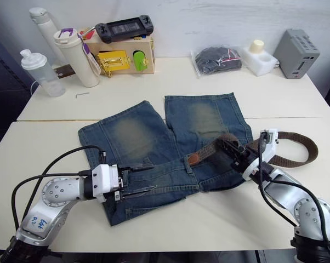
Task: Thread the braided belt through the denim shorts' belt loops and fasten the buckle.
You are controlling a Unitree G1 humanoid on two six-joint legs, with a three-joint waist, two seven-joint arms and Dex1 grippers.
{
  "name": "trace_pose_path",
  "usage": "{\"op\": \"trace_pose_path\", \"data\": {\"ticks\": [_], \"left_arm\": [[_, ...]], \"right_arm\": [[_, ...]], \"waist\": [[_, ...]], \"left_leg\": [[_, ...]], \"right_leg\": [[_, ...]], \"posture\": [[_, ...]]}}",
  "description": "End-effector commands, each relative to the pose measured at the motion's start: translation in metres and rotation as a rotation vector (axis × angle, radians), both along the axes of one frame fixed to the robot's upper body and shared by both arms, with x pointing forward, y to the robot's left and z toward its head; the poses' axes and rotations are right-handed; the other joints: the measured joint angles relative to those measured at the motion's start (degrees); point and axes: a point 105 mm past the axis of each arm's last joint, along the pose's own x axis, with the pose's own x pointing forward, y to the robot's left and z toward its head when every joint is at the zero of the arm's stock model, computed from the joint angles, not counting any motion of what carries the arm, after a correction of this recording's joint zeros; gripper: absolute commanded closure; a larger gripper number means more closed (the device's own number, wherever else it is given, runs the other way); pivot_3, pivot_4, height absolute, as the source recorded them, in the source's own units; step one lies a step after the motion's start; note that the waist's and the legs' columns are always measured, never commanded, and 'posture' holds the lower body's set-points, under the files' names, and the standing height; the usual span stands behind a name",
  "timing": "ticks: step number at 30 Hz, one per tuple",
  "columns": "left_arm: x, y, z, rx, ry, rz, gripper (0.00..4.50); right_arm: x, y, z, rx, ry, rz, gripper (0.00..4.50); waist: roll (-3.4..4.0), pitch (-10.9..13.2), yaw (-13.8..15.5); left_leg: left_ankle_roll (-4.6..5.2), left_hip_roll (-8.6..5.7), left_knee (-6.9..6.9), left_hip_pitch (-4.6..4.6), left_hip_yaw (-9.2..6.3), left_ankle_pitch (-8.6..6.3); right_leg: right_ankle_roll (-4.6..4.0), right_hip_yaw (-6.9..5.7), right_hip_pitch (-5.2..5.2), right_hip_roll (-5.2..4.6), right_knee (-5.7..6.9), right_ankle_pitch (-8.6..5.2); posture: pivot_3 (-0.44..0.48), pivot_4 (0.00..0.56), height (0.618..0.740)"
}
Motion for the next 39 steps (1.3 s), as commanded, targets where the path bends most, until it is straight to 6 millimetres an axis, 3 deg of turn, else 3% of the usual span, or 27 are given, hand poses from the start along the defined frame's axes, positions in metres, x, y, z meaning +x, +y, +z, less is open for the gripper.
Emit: {"op": "trace_pose_path", "data": {"ticks": [1, 11, 18, 24, 28, 38, 39], "left_arm": [[0.000, -0.001, 0.006, -0.008, -0.033, -0.001, 1.76], [0.000, -0.003, 0.009, -0.014, -0.039, 0.000, 1.76], [0.001, -0.007, 0.008, -0.002, -0.055, -0.014, 1.76], [0.022, -0.012, -0.002, 0.191, -0.324, -0.045, 1.76], [0.033, -0.025, 0.005, 0.196, -0.455, -0.084, 1.76], [0.042, -0.046, 0.001, 0.213, -0.475, -0.165, 1.76], [0.043, -0.045, 0.000, 0.227, -0.479, -0.170, 2.00]], "right_arm": [[-0.007, 0.006, 0.015, -0.081, -0.100, 0.036, 4.50], [-0.011, 0.018, -0.006, -0.195, -0.097, 0.045, 4.50], [-0.020, 0.052, -0.039, -0.145, -0.018, 0.090, 4.50], [-0.023, 0.055, -0.054, -0.091, 0.105, 0.092, 4.50], [-0.021, 0.051, -0.053, -0.083, 0.109, 0.084, 4.50], [-0.023, 0.054, -0.053, -0.079, 0.103, 0.087, 4.50], [-0.023, 0.054, -0.053, -0.079, 0.100, 0.085, 4.50]], "waist": [[0.00, 0.0, 0.0], [0.00, 0.0, 0.2], [0.00, 0.0, 0.2], [0.01, 0.0, 0.3], [0.00, 0.0, 0.3], [-0.01, 0.0, 0.3], [-0.01, 0.0, 0.2]], "left_leg": [[0.00, 0.00, 0.00, 0.00, 0.00, 0.00], [0.00, 0.00, 0.00, 0.02, 0.01, 0.00], [-0.01, 0.00, -0.04, 0.02, 0.01, 0.00], [-0.02, -0.02, -0.02, 0.07, 0.01, 0.01], [-0.03, -0.02, -0.06, 0.05, 0.01, 0.01], [-0.03, -0.02, -0.05, 0.05, 0.01, 0.01], [-0.03, -0.02, -0.04, 0.05, 0.00, 0.01]], "right_leg": [[0.00, 0.00, 0.00, 0.00, 0.00, 0.00], [0.00, 0.01, -0.01, 0.00, -0.02, 0.00], [0.00, 0.02, -0.06, 0.01, 0.00, 0.00], [0.00, 0.01, -0.04, 0.02, 0.00, 0.00], [0.00, -0.01, -0.05, 0.03, -0.01, 0.00], [0.00, 0.00, -0.06, 0.03, 0.12, 0.00], [0.00, -0.01, -0.06, 0.03, 0.12, 0.00]], "posture": [[0.000, 0.150, 0.740], [0.000, 0.150, 0.740], [0.000, 0.150, 0.740], [0.000, 0.150, 0.740], [0.000, 0.150, 0.740], [0.000, 0.150, 0.740], [0.000, 0.150, 0.740]]}}
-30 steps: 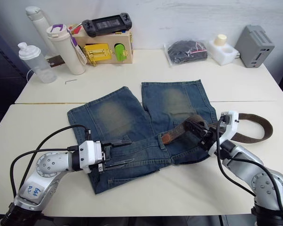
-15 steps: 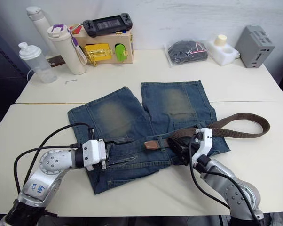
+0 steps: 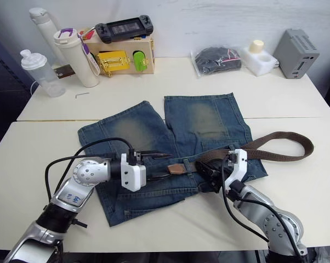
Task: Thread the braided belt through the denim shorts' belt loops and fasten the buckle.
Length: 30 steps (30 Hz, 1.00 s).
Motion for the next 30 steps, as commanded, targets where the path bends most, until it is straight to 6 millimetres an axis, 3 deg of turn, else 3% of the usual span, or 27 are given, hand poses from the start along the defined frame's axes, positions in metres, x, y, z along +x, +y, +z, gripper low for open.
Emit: {"op": "trace_pose_path", "data": {"ticks": [1, 2, 7, 11, 15, 20, 21, 24, 27, 30], "left_arm": [[-0.001, -0.003, 0.000, 0.027, -0.030, -0.030, 2.28], [-0.001, -0.003, 0.001, 0.024, -0.029, -0.033, 2.49], [-0.002, -0.004, 0.001, 0.028, -0.032, -0.042, 4.47], [-0.002, -0.004, -0.002, 0.045, -0.037, -0.046, 4.47], [-0.003, -0.004, -0.004, 0.051, -0.035, -0.045, 4.50], [-0.004, -0.004, -0.004, 0.050, -0.030, -0.042, 4.50], [-0.004, -0.005, -0.003, 0.048, -0.028, -0.043, 4.50], [-0.005, -0.005, -0.003, 0.038, -0.005, -0.045, 4.50], [-0.003, -0.005, -0.001, 0.013, 0.015, -0.037, 4.50], [0.000, -0.008, 0.004, -0.026, 0.030, -0.024, 4.50]], "right_arm": [[-0.005, 0.005, 0.002, 0.011, -0.004, 0.021, 4.50], [-0.005, 0.005, 0.002, 0.009, -0.007, 0.021, 4.50], [-0.006, 0.006, 0.004, 0.010, -0.016, 0.022, 4.50], [-0.006, 0.007, 0.003, 0.013, -0.006, 0.022, 4.50], [-0.006, 0.002, 0.005, 0.019, -0.008, 0.014, 3.01], [-0.007, -0.021, 0.034, -0.045, -0.117, 0.000, 0.51], [-0.010, -0.027, 0.040, -0.066, -0.146, 0.016, 0.22], [-0.024, -0.035, 0.058, -0.283, -0.279, 0.126, 0.10], [-0.039, -0.038, 0.042, -0.799, -0.417, 0.380, 0.10], [-0.042, -0.045, 0.027, -1.123, -0.565, 0.573, 0.10]], "waist": [[0.00, 0.0, 0.0], [0.00, 0.0, 0.0], [0.00, 0.0, -0.1], [0.00, 0.0, -0.1], [0.00, 0.0, -0.1], [0.00, 0.0, 0.3], [-0.01, 0.0, 0.3], [0.08, 0.0, 0.4], [0.11, 0.0, 0.3], [-0.12, 0.0, 0.3]], "left_leg": [[0.00, 0.00, 0.00, 0.01, 0.00, 0.00], [0.00, 0.00, 0.00, 0.01, 0.00, 0.00], [0.00, 0.00, 0.00, 0.01, 0.00, 0.00], [0.00, 0.00, 0.01, 0.01, 0.00, 0.00], [0.00, 0.00, 0.01, 0.00, 0.00, 0.00], [0.00, -0.04, 0.06, -0.02, 0.00, 0.00], [0.00, -0.04, 0.06, -0.02, -0.01, 0.00], [0.02, -0.09, 0.07, -0.06, 0.00, -0.01], [0.03, -0.05, 0.06, -0.06, 0.02, -0.01], [0.05, 0.00, 0.04, -0.02, 0.08, -0.02]], "right_leg": [[0.00, 0.00, 0.00, 0.00, 0.00, 0.00], [0.00, 0.00, 0.00, 0.00, 0.00, 0.00], [0.00, 0.00, -0.01, 0.00, -0.01, 0.00], [0.00, 0.01, -0.01, 0.00, 0.00, 0.00], [0.00, 0.01, -0.01, 0.00, 0.00, 0.00], [0.00, 0.02, -0.01, -0.04, -0.01, 0.00], [0.00, 0.01, 0.00, -0.05, -0.03, 0.00], [0.00, 0.01, 0.00, -0.08, -0.05, 0.00], [0.00, -0.01, 0.00, 0.00, -0.03, 0.00], [0.01, -0.01, 0.00, 0.07, -0.06, 0.00]], "posture": [[0.000, 0.150, 0.740], [0.000, 0.150, 0.740], [0.000, 0.150, 0.740], [0.000, 0.150, 0.740], [0.000, 0.150, 0.740], [0.000, 0.150, 0.740], [0.000, 0.150, 0.740], [0.000, 0.150, 0.740], [0.000, 0.150, 0.740], [0.000, 0.150, 0.740]]}}
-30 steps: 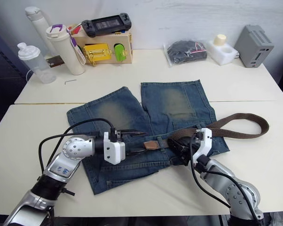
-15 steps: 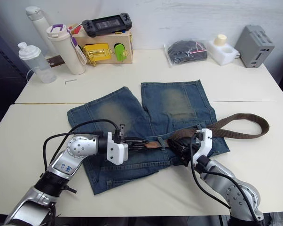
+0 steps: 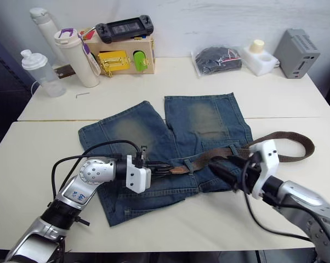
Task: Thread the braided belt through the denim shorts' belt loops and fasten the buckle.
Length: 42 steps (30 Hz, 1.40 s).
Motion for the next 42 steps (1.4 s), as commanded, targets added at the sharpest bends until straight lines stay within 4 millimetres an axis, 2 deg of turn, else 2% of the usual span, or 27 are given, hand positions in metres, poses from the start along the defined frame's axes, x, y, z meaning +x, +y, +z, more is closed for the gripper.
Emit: {"op": "trace_pose_path", "data": {"ticks": [1, 4, 7, 8, 11, 13, 15, 17, 18, 21, 28, 30, 32, 36, 40, 42], "left_arm": [[-0.001, -0.006, 0.014, -0.062, -0.013, -0.010, 4.50], [-0.002, -0.007, 0.017, -0.074, -0.007, -0.013, 4.50], [-0.003, -0.006, 0.020, -0.081, -0.003, -0.011, 4.50], [-0.004, -0.005, 0.020, -0.081, -0.002, -0.009, 4.50], [-0.005, -0.002, 0.020, -0.080, 0.000, 0.001, 4.50], [-0.006, -0.002, 0.020, -0.077, -0.002, 0.005, 4.50], [-0.006, -0.001, 0.020, -0.073, -0.004, 0.007, 4.50], [-0.008, -0.001, 0.021, -0.073, -0.005, 0.006, 4.50], [-0.009, -0.001, 0.021, -0.071, -0.007, 0.005, 4.50], [-0.012, 0.000, 0.019, -0.050, -0.016, -0.002, 4.50], [-0.019, 0.004, 0.012, -0.001, -0.037, -0.022, 4.50], [-0.019, 0.004, 0.012, -0.001, -0.039, -0.026, 4.50], [-0.020, 0.004, 0.013, 0.001, -0.041, -0.029, 4.50], [-0.020, 0.003, 0.013, -0.001, -0.045, -0.040, 4.50], [-0.020, 0.003, 0.013, -0.005, -0.049, -0.043, 4.50], [-0.019, 0.002, 0.014, -0.011, -0.052, -0.044, 4.50]], "right_arm": [[-0.003, 0.004, -0.008, -0.311, -0.196, 0.256, 0.10], [0.006, -0.004, -0.018, -0.558, -0.330, 0.361, 0.10], [0.019, -0.015, -0.030, -0.691, -0.403, 0.366, 0.10], [0.020, -0.019, -0.036, -0.727, -0.407, 0.374, 0.33], [0.020, -0.021, -0.046, -0.713, -0.401, 0.362, 1.36], [0.023, -0.020, -0.048, -0.690, -0.410, 0.332, 2.47], [0.025, -0.021, -0.049, -0.674, -0.397, 0.301, 3.36], [0.031, -0.033, -0.050, -0.670, -0.360, 0.209, 4.35], [0.037, -0.042, -0.049, -0.676, -0.343, 0.143, 4.47], [0.051, -0.079, -0.041, -0.736, -0.305, -0.048, 4.47], [0.061, -0.141, -0.017, -0.810, -0.273, -0.325, 4.47], [0.061, -0.154, -0.013, -0.827, -0.266, -0.379, 4.47], [0.060, -0.159, -0.012, -0.835, -0.258, -0.400, 4.47], [0.060, -0.156, -0.018, -0.822, -0.247, -0.403, 4.47], [0.058, -0.143, -0.020, -0.738, -0.249, -0.377, 4.47], [0.057, -0.139, -0.013, -0.676, -0.277, -0.392, 3.62]], "waist": [[-0.05, 0.0, 0.0], [-0.09, 0.1, 0.1], [-0.11, 0.1, 0.1], [-0.14, 0.0, 0.0], [-0.27, 0.0, 0.0], [-0.33, -0.1, 0.0], [-0.38, -0.1, 0.0], [-0.37, -0.1, 0.0], [-0.41, -0.1, 0.0], [-0.41, -0.1, 0.2], [-0.39, -0.1, 1.9], [-0.37, -0.1, 1.9], [-0.35, -0.1, 1.9], [-0.34, -0.1, 1.5], [-0.34, -0.1, 1.6], [-0.34, -0.1, 1.5]], "left_leg": [[0.00, -0.02, 0.01, 0.00, 0.01, 0.00], [0.01, -0.08, 0.04, -0.01, 0.05, 0.00], [0.00, -0.09, 0.08, -0.01, 0.01, 0.00], [0.00, -0.07, 0.07, 0.01, 0.01, 0.01], [-0.02, -0.06, 0.07, 0.04, 0.00, 0.02], [-0.03, -0.05, 0.10, 0.08, 0.00, 0.02], [-0.03, -0.05, 0.12, 0.11, 0.01, 0.02], [-0.03, -0.06, 0.12, 0.11, 0.02, 0.02], [-0.03, -0.06, 0.11, 0.12, 0.03, 0.02], [-0.03, -0.08, 0.13, 0.13, 0.04, 0.02], [0.01, -0.21, 0.17, 0.02, -0.02, 0.03], [0.01, -0.21, 0.17, 0.02, -0.01, 0.03], [0.01, -0.20, 0.15, 0.02, -0.01, 0.03], [0.01, -0.18, 0.11, 0.02, 0.01, 0.03], [0.01, -0.17, 0.11, 0.01, 0.01, 0.03], [0.01, -0.17, 0.11, 0.01, 0.01, 0.03]], "right_leg": [[0.00, 0.01, 0.00, -0.02, -0.01, 0.00], [0.00, 0.04, -0.01, -0.08, 0.02, 0.00], [0.01, 0.03, -0.02, -0.11, 0.00, 0.00], [0.01, 0.04, -0.02, -0.10, 0.00, 0.00], [0.00, 0.03, 0.00, -0.09, 0.01, 0.00], [0.00, 0.04, 0.04, -0.08, 0.03, 0.00], [0.01, 0.06, 0.07, -0.08, 0.04, 0.01], [0.01, 0.07, 0.07, -0.08, 0.05, 0.01], [0.01, 0.08, 0.07, -0.08, 0.06, 0.01], [0.01, 0.11, 0.07, -0.10, 0.06, 0.01], [0.04, 0.07, 0.04, -0.23, 0.00, 0.03], [0.04, 0.08, 0.03, -0.23, 0.01, 0.03], [0.04, 0.07, 0.03, -0.22, 0.02, 0.03], [0.04, 0.08, 0.01, -0.19, 0.03, 0.03], [0.04, 0.08, 0.01, -0.19, 0.03, 0.03], [0.04, 0.06, 0.01, -0.18, 0.03, 0.03]], "posture": [[0.000, 0.150, 0.740], [0.000, 0.150, 0.740], [0.000, 0.150, 0.740], [0.000, 0.150, 0.740], [0.000, 0.150, 0.740], [0.000, 0.150, 0.740], [0.000, 0.150, 0.740], [0.000, 0.150, 0.740], [0.000, 0.150, 0.740], [0.000, 0.150, 0.740], [0.000, 0.150, 0.740], [0.000, 0.150, 0.740], [0.000, 0.150, 0.740], [0.000, 0.150, 0.740], [0.000, 0.150, 0.740], [0.000, 0.150, 0.740]]}}
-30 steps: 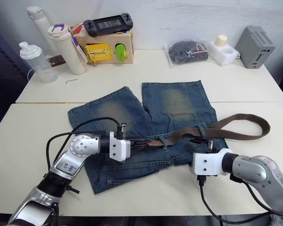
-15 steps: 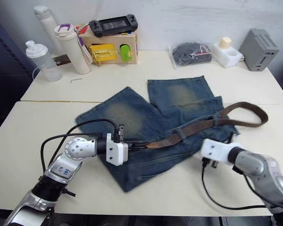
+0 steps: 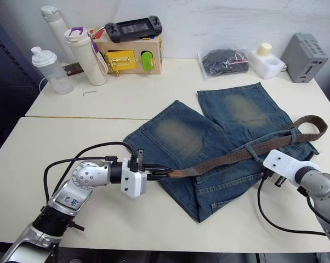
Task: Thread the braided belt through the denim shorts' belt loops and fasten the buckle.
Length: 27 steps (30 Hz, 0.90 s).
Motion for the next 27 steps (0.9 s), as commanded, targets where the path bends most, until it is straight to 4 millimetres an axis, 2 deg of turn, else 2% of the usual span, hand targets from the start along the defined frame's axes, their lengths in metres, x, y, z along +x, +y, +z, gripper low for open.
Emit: {"op": "trace_pose_path", "data": {"ticks": [1, 4, 5, 8, 10, 13, 14, 17, 20, 23, 27], "left_arm": [[-0.001, -0.002, 0.006, -0.021, -0.028, -0.018, 4.50], [-0.001, -0.002, 0.006, -0.031, -0.031, -0.024, 4.50], [0.000, -0.001, 0.006, -0.032, -0.035, -0.023, 4.50], [0.004, 0.001, 0.005, -0.026, -0.064, -0.017, 4.50], [0.005, 0.002, 0.004, -0.020, -0.098, -0.020, 4.50], [0.007, 0.000, 0.007, -0.028, -0.185, -0.036, 4.50], [0.008, 0.000, 0.010, -0.038, -0.214, -0.037, 4.50], [0.011, -0.001, 0.016, -0.059, -0.314, -0.040, 4.50], [0.012, 0.000, 0.025, -0.097, -0.385, -0.042, 4.50], [0.012, 0.000, 0.032, -0.131, -0.432, -0.048, 4.50], [0.012, -0.001, 0.031, -0.131, -0.444, -0.060, 4.50]], "right_arm": [[-0.005, 0.005, 0.014, 0.068, -0.040, 0.019, 3.28], [-0.008, 0.009, 0.030, 0.135, -0.084, 0.047, 1.89], [-0.008, 0.013, 0.042, 0.176, -0.117, 0.063, 1.45], [-0.014, 0.037, 0.073, 0.469, -0.135, 0.107, 0.03], [-0.027, 0.064, 0.077, 0.706, -0.009, 0.163, 0.03], [-0.066, 0.116, 0.071, 1.092, 0.353, 0.272, 0.03], [-0.078, 0.127, 0.069, 1.143, 0.442, 0.305, 0.03], [-0.097, 0.142, 0.065, 1.242, 0.579, 0.330, 0.03], [-0.102, 0.158, 0.069, 1.428, 0.643, 0.352, 0.03], [-0.101, 0.183, 0.057, 1.656, 0.720, 0.254, 0.03], [-0.074, 0.207, 0.035, 2.023, 0.628, 0.000, 0.03]], "waist": [[0.01, 0.0, -0.1], [0.03, 0.0, -0.3], [0.04, 0.0, -0.4], [0.13, 0.1, -0.8], [0.21, 0.1, -1.2], [0.16, 0.1, -1.4], [0.16, 0.1, -1.3], [0.15, 0.1, -0.7], [0.15, 0.1, -0.2], [0.09, 0.1, -0.2], [-0.14, 0.1, -0.5]], "left_leg": [[0.00, 0.01, 0.00, 0.00, 0.00, 0.00], [0.00, 0.02, -0.01, 0.01, 0.03, 0.00], [0.00, 0.02, -0.01, 0.01, 0.03, 0.00], [0.00, 0.05, -0.02, 0.01, 0.04, 0.00], [0.00, 0.07, -0.02, 0.01, 0.04, 0.00], [0.00, 0.17, -0.07, 0.00, -0.01, 0.00], [0.00, 0.17, -0.07, -0.02, -0.02, 0.00], [0.04, 0.08, 0.02, -0.08, -0.01, -0.02], [0.07, 0.05, 0.08, -0.05, 0.04, -0.02], [0.07, 0.09, 0.08, -0.05, 0.04, -0.02], [0.07, 0.13, 0.03, -0.06, 0.04, -0.01]], "right_leg": [[0.00, 0.00, 0.00, 0.02, 0.00, 0.00], [0.00, 0.02, -0.01, 0.04, 0.02, 0.00], [0.00, 0.02, -0.01, 0.04, 0.03, 0.00], [0.00, 0.02, -0.02, 0.06, 0.05, 0.00], [0.00, 0.01, -0.02, 0.08, 0.07, 0.00], [0.00, -0.08, 0.04, 0.16, 0.24, 0.00], [0.00, -0.09, 0.04, 0.16, 0.22, 0.00], [0.01, -0.08, 0.05, 0.05, 0.22, 0.02], [0.08, -0.02, 0.06, 0.03, 0.08, 0.08], [0.09, -0.05, 0.06, 0.04, 0.06, 0.08], [0.09, -0.07, 0.06, 0.08, 0.18, 0.08]], "posture": [[0.000, 0.150, 0.740], [0.000, 0.150, 0.740], [0.000, 0.150, 0.740], [0.000, 0.150, 0.740], [0.000, 0.150, 0.740], [0.000, 0.150, 0.740], [0.000, 0.150, 0.740], [0.000, 0.150, 0.740], [0.000, 0.150, 0.740], [0.000, 0.150, 0.740], [0.000, 0.150, 0.740]]}}
